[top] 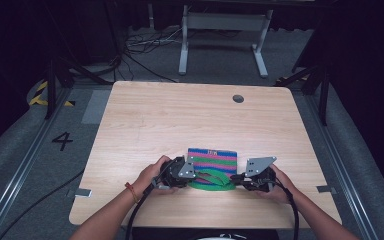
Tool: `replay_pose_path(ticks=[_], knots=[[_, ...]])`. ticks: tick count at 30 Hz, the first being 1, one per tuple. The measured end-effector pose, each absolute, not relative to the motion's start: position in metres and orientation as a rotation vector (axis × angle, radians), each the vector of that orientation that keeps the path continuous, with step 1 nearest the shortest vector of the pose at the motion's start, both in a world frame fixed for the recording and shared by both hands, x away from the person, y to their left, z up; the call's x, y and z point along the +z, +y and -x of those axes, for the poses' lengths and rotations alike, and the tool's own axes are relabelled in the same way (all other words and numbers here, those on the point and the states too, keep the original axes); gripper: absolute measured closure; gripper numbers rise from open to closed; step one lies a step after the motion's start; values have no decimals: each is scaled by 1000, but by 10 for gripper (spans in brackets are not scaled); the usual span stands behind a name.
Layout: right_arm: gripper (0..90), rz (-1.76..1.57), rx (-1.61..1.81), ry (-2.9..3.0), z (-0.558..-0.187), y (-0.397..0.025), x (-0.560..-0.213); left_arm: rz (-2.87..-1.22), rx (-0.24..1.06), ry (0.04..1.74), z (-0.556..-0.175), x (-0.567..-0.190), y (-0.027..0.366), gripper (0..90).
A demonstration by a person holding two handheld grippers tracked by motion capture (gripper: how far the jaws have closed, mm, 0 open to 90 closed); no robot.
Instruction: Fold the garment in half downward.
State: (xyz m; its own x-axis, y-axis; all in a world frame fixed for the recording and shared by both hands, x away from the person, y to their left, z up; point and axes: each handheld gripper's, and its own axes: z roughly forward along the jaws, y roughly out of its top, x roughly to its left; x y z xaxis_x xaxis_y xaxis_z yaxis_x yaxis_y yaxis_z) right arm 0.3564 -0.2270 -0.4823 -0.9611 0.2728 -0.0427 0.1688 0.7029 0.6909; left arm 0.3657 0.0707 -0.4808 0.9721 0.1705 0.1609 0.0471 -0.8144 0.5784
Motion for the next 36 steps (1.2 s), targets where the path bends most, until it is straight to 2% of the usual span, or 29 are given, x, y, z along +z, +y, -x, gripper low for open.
replay_pose_path(ticks=[3,4,6,8,10,12,14,16,18,20,22,23,26,31,36], knots=[[782,-377,1107,2747,-356,-229,-483,-2520,276,149,-363,-478,71,676],[769,-388,1134,2731,-355,-230,-481,-2509,263,158,-363,-476,73,630],[715,-399,1181,2704,-353,-229,-476,-2496,268,172,-362,-473,74,599],[676,-394,1192,2682,-351,-225,-471,-2466,269,189,-361,-467,76,496],[633,-398,1201,2678,-349,-219,-469,-2421,272,218,-360,-461,78,435],[607,-402,1186,2683,-349,-214,-471,-2351,256,280,-363,-457,81,399],[582,-414,1182,2691,-351,-209,-474,-2337,252,334,-368,-458,79,402],[582,-421,1173,2691,-352,-207,-476,-2348,241,341,-370,-461,77,424],[619,-433,1151,2701,-354,-204,-481,-2383,212,321,-373,-468,72,457],[690,-431,1096,2717,-355,-203,-486,-2430,201,291,-372,-475,67,511],[709,-430,1089,2714,-355,-203,-488,-2452,191,276,-372,-480,65,604],[742,-439,1097,2711,-356,-205,-488,-2474,192,260,-369,-484,63,604],[848,-439,1084,2696,-356,-206,-486,-2473,230,224,-368,-482,61,701],[877,-415,1089,2684,-355,-208,-481,-2446,232,202,-365,-475,61,828],[875,-389,1140,2676,-350,-213,-465,-2435,218,160,-360,-467,61,842]])
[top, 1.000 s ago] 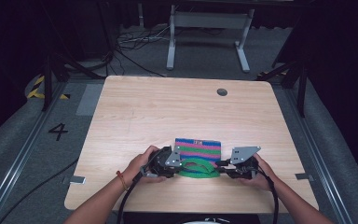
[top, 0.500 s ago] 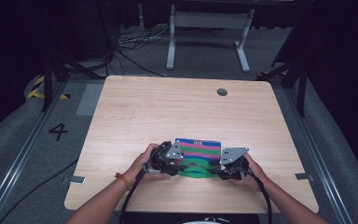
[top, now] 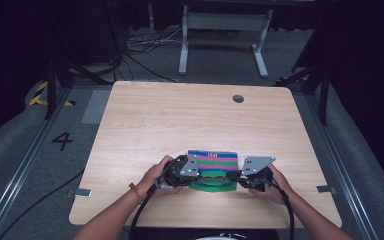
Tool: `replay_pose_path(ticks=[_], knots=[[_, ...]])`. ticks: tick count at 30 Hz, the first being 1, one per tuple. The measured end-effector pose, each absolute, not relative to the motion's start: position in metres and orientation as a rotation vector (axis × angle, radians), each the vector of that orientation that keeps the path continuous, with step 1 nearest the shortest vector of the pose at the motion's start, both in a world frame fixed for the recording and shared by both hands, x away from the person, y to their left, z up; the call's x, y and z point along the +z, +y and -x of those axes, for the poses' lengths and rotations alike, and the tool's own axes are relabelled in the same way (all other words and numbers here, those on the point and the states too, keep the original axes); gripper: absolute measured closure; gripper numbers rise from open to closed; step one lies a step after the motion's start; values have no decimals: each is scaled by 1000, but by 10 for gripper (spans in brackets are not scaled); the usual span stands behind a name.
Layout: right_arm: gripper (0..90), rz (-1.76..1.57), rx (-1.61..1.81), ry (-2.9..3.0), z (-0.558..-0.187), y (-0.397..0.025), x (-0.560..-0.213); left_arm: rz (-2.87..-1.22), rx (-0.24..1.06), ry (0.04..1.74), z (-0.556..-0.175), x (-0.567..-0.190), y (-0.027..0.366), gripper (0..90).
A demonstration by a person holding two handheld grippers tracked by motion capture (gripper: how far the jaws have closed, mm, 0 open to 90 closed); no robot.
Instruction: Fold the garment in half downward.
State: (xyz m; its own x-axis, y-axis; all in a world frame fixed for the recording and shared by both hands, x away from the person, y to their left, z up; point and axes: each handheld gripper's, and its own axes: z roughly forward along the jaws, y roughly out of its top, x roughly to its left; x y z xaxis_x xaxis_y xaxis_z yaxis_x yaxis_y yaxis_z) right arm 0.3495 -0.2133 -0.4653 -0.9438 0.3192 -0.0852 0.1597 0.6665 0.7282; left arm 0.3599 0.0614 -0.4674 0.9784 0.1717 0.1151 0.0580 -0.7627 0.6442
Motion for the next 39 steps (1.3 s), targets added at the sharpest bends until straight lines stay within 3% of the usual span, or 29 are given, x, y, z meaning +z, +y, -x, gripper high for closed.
replay_pose_path(ticks=[6,12,27,39], knots=[[856,-358,1087,2730,-342,-217,-472,-2467,190,124,-352,-476,59,797],[826,-380,1063,2748,-339,-219,-485,-2479,170,146,-351,-484,59,679],[816,-435,1048,2638,-358,-222,-493,-2412,247,228,-366,-492,61,679],[786,-433,1066,2640,-360,-225,-492,-2409,235,257,-369,-492,63,655]])
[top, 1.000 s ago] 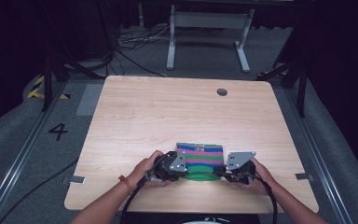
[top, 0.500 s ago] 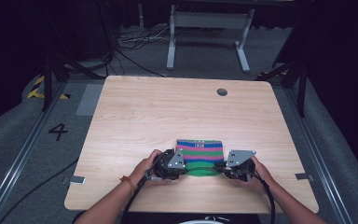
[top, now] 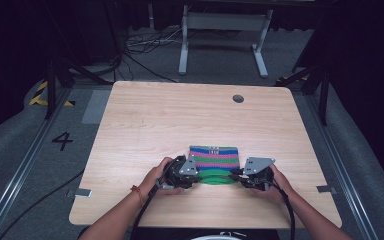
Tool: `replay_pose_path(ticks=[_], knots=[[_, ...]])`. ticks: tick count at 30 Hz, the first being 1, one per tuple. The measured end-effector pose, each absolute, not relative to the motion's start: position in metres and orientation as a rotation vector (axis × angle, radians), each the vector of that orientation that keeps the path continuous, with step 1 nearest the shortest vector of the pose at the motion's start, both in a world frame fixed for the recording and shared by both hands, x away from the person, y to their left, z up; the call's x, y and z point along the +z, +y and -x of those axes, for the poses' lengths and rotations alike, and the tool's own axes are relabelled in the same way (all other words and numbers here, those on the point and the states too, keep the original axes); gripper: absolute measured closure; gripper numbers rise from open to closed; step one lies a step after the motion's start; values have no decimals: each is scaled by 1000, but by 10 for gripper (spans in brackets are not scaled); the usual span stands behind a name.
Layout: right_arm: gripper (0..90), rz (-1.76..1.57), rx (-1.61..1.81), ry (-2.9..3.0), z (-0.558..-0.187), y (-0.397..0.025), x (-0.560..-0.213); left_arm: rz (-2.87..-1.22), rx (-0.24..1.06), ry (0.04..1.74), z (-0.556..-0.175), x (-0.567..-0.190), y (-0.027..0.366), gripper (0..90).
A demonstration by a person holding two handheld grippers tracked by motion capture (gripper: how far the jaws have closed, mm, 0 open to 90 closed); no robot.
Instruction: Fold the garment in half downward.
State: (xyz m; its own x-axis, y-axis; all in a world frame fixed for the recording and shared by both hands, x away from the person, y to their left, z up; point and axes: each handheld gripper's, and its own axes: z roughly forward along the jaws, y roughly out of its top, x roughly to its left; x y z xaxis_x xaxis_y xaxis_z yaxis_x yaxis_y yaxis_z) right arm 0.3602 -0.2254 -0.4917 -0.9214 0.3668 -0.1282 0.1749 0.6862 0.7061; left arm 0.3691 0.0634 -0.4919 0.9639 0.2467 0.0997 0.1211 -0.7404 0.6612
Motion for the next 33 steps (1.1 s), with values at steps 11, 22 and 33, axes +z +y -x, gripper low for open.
replay_pose_path(ticks=[11,22,33], knots=[[721,-453,1073,2638,-359,-227,-488,-2369,249,287,-367,-483,70,545],[642,-467,1105,2597,-355,-229,-477,-2354,301,325,-366,-474,77,438],[527,-483,1101,2586,-353,-230,-470,-2369,319,350,-365,-472,76,351]])
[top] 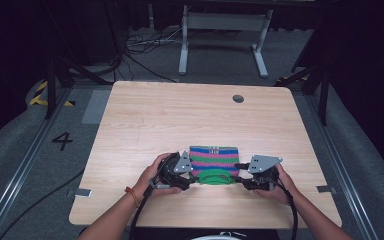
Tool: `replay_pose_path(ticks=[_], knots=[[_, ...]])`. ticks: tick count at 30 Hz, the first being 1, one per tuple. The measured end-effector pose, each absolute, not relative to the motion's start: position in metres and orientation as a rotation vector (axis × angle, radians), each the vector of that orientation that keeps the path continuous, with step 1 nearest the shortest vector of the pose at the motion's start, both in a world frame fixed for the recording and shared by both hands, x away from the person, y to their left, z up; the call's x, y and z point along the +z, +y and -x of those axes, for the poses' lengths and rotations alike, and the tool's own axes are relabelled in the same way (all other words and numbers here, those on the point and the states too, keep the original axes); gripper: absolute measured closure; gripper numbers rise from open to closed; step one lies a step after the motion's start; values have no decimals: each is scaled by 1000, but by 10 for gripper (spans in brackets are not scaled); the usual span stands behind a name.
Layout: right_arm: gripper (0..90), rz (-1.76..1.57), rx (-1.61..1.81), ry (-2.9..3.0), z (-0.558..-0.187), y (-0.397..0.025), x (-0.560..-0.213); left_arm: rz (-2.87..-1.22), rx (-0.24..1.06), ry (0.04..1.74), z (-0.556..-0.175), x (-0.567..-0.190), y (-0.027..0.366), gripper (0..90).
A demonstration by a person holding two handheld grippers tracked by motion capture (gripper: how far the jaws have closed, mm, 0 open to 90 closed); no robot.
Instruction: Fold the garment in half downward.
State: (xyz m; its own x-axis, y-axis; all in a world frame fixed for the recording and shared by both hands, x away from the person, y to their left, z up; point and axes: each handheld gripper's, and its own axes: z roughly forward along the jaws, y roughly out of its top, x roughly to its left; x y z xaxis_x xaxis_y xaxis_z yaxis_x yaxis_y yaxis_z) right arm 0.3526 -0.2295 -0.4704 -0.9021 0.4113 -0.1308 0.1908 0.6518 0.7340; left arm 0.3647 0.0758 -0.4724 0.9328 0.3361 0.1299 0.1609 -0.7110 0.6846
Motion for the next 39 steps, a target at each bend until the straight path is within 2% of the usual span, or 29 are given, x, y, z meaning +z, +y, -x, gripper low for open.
replay_pose_path(ticks=[7,14,30,39], knots=[[376,-531,1083,2561,-352,-235,-463,-2378,329,359,-363,-466,80,262],[307,-571,1031,2555,-353,-250,-459,-2430,378,395,-363,-458,95,226],[280,-707,967,2500,-345,-303,-463,-2436,373,514,-359,-462,150,204],[275,-772,953,2488,-339,-327,-468,-2426,375,539,-353,-460,168,206]])
